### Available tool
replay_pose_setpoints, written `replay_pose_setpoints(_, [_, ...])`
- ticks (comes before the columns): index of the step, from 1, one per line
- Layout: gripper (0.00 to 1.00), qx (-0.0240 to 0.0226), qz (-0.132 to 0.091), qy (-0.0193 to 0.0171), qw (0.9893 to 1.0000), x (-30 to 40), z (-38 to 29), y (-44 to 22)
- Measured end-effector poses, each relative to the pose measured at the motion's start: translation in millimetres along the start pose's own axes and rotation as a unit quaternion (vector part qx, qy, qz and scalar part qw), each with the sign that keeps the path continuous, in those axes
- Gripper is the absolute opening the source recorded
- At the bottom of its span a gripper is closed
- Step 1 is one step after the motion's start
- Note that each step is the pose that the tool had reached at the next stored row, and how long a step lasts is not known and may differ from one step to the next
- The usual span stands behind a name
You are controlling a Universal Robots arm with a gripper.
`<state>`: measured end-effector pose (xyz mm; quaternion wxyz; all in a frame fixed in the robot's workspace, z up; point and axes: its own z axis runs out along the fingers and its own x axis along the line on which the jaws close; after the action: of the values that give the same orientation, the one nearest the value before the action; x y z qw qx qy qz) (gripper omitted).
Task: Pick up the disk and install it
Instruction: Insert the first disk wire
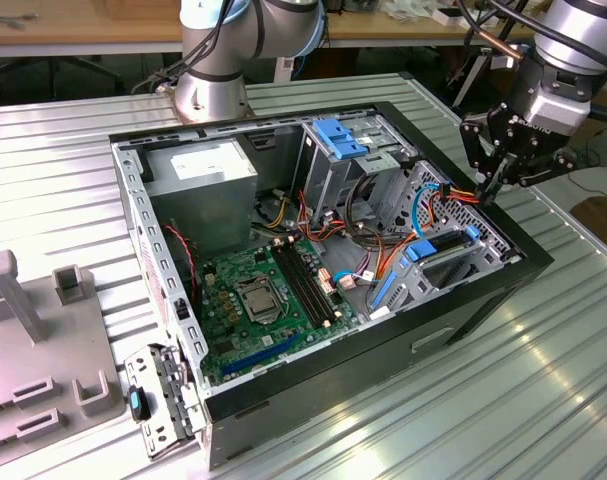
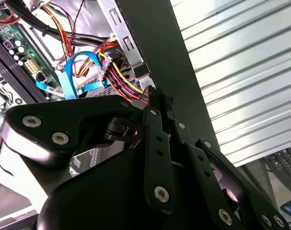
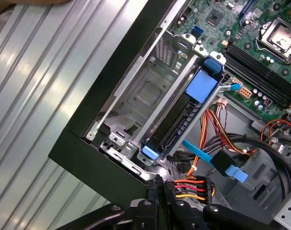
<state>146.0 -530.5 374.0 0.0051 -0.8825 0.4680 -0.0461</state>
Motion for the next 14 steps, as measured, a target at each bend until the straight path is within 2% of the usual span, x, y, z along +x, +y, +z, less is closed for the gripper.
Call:
replay_pose_setpoints(4, [0.16,-0.0019,0.024,0.0013,0.9997,-0.4,0.0,0.5])
replay_pose_setpoints(7, [0.16,-0.0034,0.043,0.0023,0.9991,-0.7,0.1,1.1])
replay_pose_setpoints(13, [0.16,-0.0065,0.084,0.0044,0.9964,-1.5,0.3,2.2])
replay_pose_setpoints(14, [0.16,-0.0071,0.092,0.0048,0.9957,-2.0,0.3,2.8])
